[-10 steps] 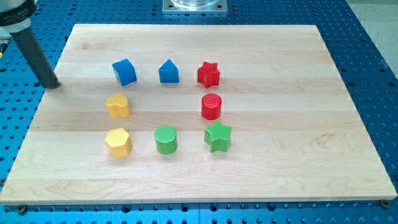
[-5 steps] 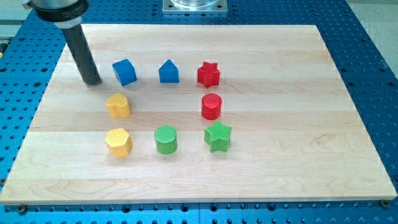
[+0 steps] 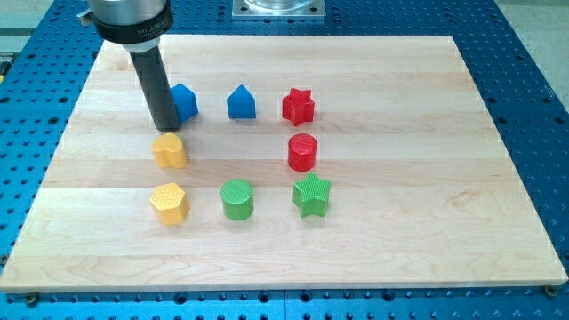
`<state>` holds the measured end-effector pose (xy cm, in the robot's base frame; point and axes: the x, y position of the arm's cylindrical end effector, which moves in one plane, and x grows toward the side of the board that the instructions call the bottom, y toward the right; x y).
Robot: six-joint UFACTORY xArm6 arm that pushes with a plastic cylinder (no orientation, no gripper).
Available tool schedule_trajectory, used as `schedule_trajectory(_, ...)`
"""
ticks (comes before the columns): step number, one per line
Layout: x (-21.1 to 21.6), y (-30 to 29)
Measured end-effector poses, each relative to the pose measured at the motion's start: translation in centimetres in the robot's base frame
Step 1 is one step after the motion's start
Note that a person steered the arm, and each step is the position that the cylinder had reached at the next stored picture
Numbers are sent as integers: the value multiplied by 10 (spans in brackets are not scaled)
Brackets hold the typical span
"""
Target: Push the heart slightly to right side of the board
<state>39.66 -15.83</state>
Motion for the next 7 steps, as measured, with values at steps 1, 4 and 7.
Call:
schedule_trajectory(1,6,0)
schedule_trajectory(4,66,-71)
schedule_trajectory(7,21,70)
